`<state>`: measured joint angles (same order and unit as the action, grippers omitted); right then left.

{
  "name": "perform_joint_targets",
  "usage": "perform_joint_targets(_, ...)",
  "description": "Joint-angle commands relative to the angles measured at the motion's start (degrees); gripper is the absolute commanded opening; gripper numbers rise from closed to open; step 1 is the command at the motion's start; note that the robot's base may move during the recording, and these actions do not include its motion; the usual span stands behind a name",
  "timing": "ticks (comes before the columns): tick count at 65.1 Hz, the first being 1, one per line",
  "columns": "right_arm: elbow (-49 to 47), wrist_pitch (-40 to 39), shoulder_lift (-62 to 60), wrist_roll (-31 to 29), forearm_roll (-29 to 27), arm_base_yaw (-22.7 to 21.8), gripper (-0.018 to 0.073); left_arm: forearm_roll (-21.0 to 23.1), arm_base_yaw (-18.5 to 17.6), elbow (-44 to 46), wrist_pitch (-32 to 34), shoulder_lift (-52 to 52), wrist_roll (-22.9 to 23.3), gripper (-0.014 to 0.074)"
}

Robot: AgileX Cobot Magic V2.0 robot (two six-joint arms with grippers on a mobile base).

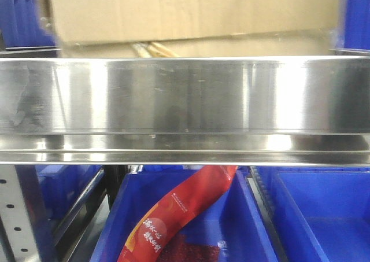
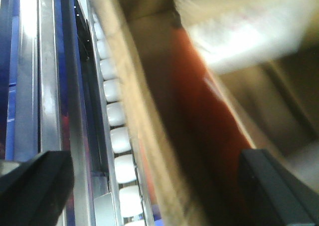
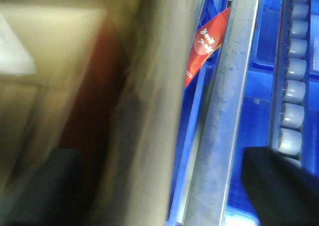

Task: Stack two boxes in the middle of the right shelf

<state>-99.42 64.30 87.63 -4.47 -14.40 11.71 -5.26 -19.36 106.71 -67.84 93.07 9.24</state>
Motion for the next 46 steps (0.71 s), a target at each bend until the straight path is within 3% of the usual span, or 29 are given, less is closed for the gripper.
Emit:
perform_joint_targets(1,-0.4,0.2,-2.3,-0.5,0.6,-0.2,0.0526,0.0,0.1,0.4,-0.2,-2.3,0.0,0.0504)
perform_joint_targets(12,-0.3,0.3,-6.9,-0.5,0.6,-0.2,0.0337,0.0,0.1,-0.1,-1.2,-7.0,0.0,0.0347)
perform_joint_targets(21,4.2,-2.1,-12.9,-1.7,0.8,-0.2,0.0071,-0.6,0.1,-5.8,0.6,-13.3,0.0,0.0159)
perform_joint_targets(30,14.3,-7.1,-20.2,-3.6,1.5,-0.2,-0.0167,-0.7,0.1,-17.7,7.8,-22.0,0.0,-0.0038)
perform_joint_targets(34,20.4,-10.0,-23.7,-4.1,1.8,-0.2,-0.0157,-0.7,0.1,-23.8,11.6,-26.2,0.0,-0.0111)
perform_joint_targets(46,37.6,-20.8,-34.7,-7.2,1.9,-0.2,-0.0154,-0.7,0.1,-41.8,25.0,-39.3,0.0,-0.0111)
